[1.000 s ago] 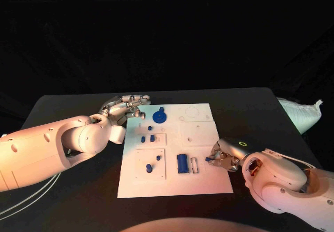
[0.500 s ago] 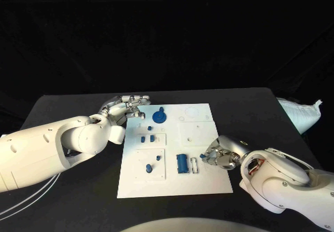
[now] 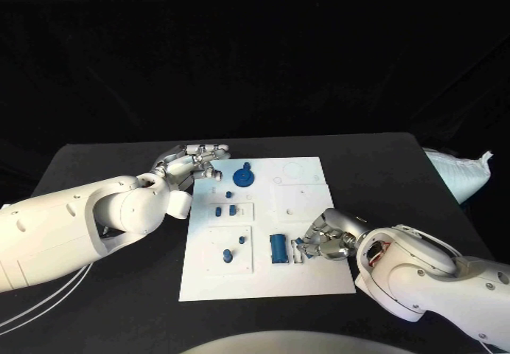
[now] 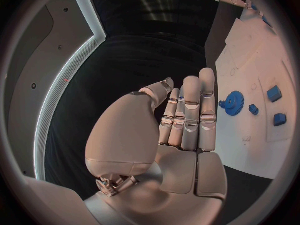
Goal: Assemble the parts on the task board
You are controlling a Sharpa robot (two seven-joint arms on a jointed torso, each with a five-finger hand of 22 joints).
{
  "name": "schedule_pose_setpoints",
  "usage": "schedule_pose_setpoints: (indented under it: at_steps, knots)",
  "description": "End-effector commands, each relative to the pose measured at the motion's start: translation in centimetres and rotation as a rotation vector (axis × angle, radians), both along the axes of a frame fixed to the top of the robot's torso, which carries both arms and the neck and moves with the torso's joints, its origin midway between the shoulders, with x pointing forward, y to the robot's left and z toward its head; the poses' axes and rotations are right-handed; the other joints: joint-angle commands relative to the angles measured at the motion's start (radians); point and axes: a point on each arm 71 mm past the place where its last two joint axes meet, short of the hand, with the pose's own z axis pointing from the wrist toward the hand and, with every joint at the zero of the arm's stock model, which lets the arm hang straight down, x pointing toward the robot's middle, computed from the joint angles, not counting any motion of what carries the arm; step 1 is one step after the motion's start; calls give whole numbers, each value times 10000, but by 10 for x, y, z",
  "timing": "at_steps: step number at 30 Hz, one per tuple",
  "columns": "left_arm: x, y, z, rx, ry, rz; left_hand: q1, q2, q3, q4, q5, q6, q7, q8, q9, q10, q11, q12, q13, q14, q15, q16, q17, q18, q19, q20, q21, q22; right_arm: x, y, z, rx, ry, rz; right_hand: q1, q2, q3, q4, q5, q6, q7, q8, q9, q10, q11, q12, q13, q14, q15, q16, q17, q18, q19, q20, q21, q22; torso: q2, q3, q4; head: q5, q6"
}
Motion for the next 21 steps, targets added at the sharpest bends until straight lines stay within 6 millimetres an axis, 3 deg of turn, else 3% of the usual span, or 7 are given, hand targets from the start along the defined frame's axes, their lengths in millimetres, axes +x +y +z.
schedule_pose_setpoints:
  at_steps: [1,21]
  knots:
    - [-1,-3,1,-137,-53,-173,-8,73,-50,-23,-26,-66,-35,42,-11,-62,-5,51,-9,-71,23,63,-13,111,41,44,-40,-10,-1,1,-4,-361,419,179,-90,-11,-15,81,39,78,26,-12,2,60,-18,2,-17,782,-35,43,1241,-91,806,-67,41,2181,3,7,-6,17,-8]
    - [-1,-3,1,-140,-29,-221,-8,79,-55,-27,-26,-66,-35,45,-10,-69,-3,61,-8,-73,23,67,-19,111,42,44,-43,-13,3,5,-9,-912,379,178,-327,119,-106,324,-55,239,-55,86,138,59,-84,-363,-272,803,-83,118,1364,-110,849,-108,95,2254,-3,-1,0,43,-32]
